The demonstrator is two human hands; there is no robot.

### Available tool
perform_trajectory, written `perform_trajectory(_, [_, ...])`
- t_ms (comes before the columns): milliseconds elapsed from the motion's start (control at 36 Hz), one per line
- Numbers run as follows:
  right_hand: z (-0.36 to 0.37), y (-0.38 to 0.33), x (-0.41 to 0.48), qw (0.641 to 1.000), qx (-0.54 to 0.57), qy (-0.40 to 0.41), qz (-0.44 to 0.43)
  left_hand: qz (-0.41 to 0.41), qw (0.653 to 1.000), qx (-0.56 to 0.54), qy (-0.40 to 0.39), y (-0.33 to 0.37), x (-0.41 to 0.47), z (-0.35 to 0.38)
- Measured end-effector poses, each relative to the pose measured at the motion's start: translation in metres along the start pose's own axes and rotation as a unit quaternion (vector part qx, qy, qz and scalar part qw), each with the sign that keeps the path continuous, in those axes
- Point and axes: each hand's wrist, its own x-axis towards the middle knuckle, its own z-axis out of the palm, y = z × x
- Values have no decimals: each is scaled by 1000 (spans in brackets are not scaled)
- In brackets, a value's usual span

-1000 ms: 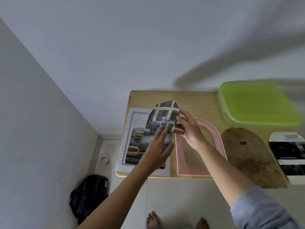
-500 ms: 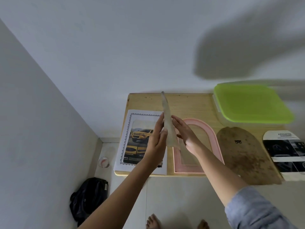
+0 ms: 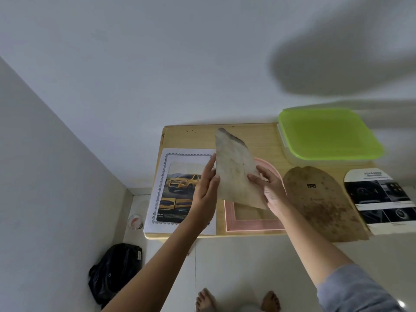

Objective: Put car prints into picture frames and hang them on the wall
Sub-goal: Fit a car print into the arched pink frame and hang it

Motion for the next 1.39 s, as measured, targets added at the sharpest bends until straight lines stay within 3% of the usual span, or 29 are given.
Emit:
perform_trajectory(111, [-34, 0, -1, 993, -92, 59, -48, -34, 999, 17, -8, -19, 1, 16])
perform_trajectory(306, [-90, 19, 3, 949, -305, 81, -19, -117, 983, 141, 4, -66, -1, 45])
perform_trajectory(444, [-110, 31, 5, 914, -402, 15, -49, -152, 932, 328, 11, -101, -6, 52])
perform_trajectory(556, [-118, 34, 10, 877, -473, -20, -82, -156, 904, 397, 25, -113, -10, 60])
perform_trajectory(722, [-116, 37, 16, 784, -609, -43, -115, -154, 841, 517, 38, -118, -6, 66])
perform_trajectory(806, [-109, 39, 17, 772, -625, -43, -111, -156, 829, 536, 30, -119, -5, 68])
perform_trajectory(1194, [-91, 51, 18, 782, -613, -15, -117, -148, 817, 556, 41, -125, -3, 52])
perform_trajectory(1389, [-83, 59, 17, 743, -659, 24, -109, -154, 824, 545, -2, -132, -5, 42])
